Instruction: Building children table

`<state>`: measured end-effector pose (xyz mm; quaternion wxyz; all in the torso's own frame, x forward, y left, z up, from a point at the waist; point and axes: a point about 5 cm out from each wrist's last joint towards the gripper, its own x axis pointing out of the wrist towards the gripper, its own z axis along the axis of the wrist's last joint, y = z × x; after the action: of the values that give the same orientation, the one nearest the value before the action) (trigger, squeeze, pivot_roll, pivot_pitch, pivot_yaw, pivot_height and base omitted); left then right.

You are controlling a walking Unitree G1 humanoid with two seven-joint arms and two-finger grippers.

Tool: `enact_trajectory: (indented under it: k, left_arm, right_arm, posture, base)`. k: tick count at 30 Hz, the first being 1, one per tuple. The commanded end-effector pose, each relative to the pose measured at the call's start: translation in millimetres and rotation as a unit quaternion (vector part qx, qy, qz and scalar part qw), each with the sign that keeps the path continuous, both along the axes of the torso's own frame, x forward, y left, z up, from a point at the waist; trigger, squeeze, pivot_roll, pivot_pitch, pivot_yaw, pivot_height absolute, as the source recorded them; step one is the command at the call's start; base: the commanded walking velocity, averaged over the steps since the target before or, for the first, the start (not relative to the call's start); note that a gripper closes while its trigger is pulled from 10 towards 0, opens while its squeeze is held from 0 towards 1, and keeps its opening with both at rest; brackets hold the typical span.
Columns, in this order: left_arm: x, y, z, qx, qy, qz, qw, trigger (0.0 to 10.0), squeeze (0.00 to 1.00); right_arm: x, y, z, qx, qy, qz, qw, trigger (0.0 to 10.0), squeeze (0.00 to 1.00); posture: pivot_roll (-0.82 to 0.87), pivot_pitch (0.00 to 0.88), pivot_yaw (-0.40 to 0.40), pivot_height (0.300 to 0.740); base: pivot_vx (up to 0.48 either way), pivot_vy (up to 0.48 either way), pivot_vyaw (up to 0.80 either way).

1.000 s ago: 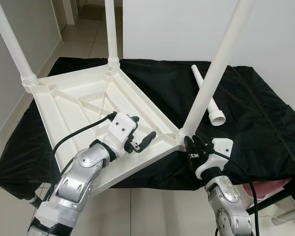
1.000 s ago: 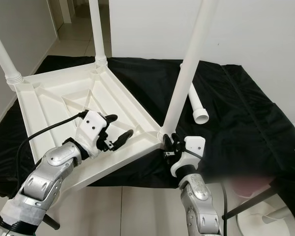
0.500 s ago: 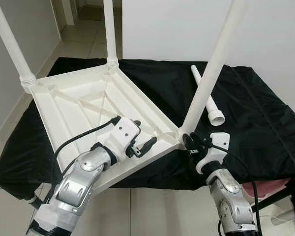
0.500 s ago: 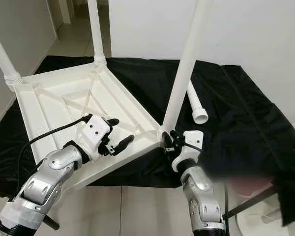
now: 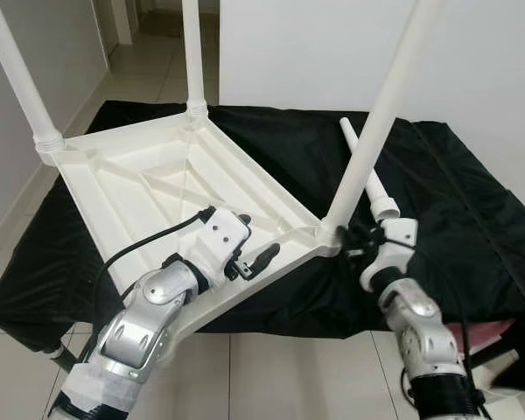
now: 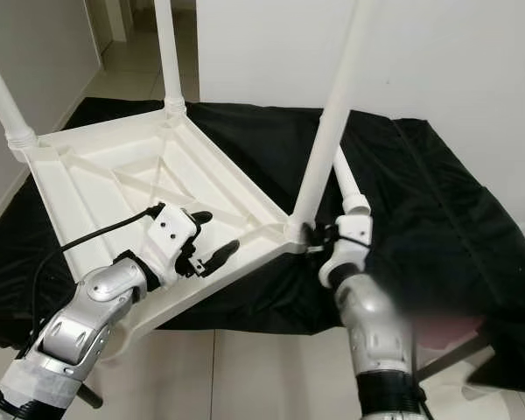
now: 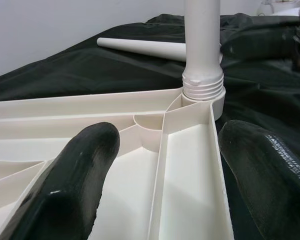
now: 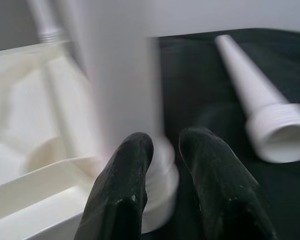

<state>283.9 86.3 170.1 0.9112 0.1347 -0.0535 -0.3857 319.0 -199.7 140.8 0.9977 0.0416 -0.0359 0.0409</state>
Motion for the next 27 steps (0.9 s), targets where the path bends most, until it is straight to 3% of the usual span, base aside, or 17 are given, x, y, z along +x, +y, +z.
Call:
enact_trajectory:
  k: [1, 4, 8, 9, 10, 11, 18, 21, 27]
  left_arm:
    - [0.8, 0.7, -3, 0.009, 0.004, 0.003, 1.000, 10.0, 0.00]
    - [2.5, 4.3, -4, 0.019, 0.002, 0.011, 1.000, 10.0, 0.00]
    - [5.9, 9.0, -7, 0.032, 0.003, 0.027, 0.999, 10.0, 0.00]
    - [13.1, 18.9, -20, 0.074, 0.025, 0.067, 0.995, 10.0, 0.00]
    - [13.1, 18.9, -20, 0.074, 0.025, 0.067, 0.995, 10.0, 0.00]
    - [17.3, 26.4, -30, 0.108, 0.042, 0.094, 0.989, 10.0, 0.00]
    - [20.9, 29.1, -36, 0.107, 0.067, 0.111, 0.986, 10.0, 0.00]
    - [25.6, 29.7, -47, 0.121, 0.102, 0.130, 0.979, 10.0, 0.00]
    - [30.3, 29.8, -50, 0.126, 0.114, 0.142, 0.975, 10.0, 0.00]
  right_arm:
    - [1.5, -13.8, 1, 0.000, -0.005, -0.038, 0.999, 10.0, 0.00]
    - [5.8, -21.6, 5, 0.008, -0.008, -0.061, 0.998, 10.0, 0.00]
    - [6.8, -20.4, 7, 0.010, -0.018, -0.058, 0.998, 10.0, 0.00]
    - [1.4, -9.4, 5, 0.016, -0.025, -0.041, 0.999, 10.0, 0.00]
    - [1.4, -9.4, 5, 0.016, -0.025, -0.041, 0.999, 10.0, 0.00]
    - [-2.7, -1.7, 2, 0.022, -0.028, -0.034, 0.999, 10.0, 0.00]
    - [-4.9, 6.6, -1, 0.029, -0.032, -0.033, 0.999, 10.0, 0.00]
    - [-6.4, 11.9, -4, 0.039, -0.033, -0.036, 0.998, 10.0, 0.00]
    - [-8.9, 11.1, -7, 0.040, -0.031, -0.042, 0.998, 10.0, 0.00]
  posture:
    - [0.00, 0.001, -0.083, 0.740]
    - [0.01, 0.005, -0.080, 0.740]
    - [0.01, 0.010, -0.072, 0.740]
    - [0.01, 0.016, -0.061, 0.740]
    - [0.01, 0.016, -0.061, 0.740]
    - [0.01, 0.018, -0.057, 0.740]
    - [0.00, 0.022, -0.043, 0.740]
    - [-0.01, 0.024, -0.028, 0.740]
    - [-0.02, 0.031, -0.021, 0.740]
  base:
    - [0.000, 0.000, 0.00]
    - [0.000, 0.000, 0.00]
    - [0.000, 0.000, 0.00]
    - [0.000, 0.000, 0.00]
    - [0.000, 0.000, 0.00]
    - [0.000, 0.000, 0.00]
    - [0.000, 0.000, 0.00]
    - [0.000, 0.000, 0.00]
    - [0.000, 0.000, 0.00]
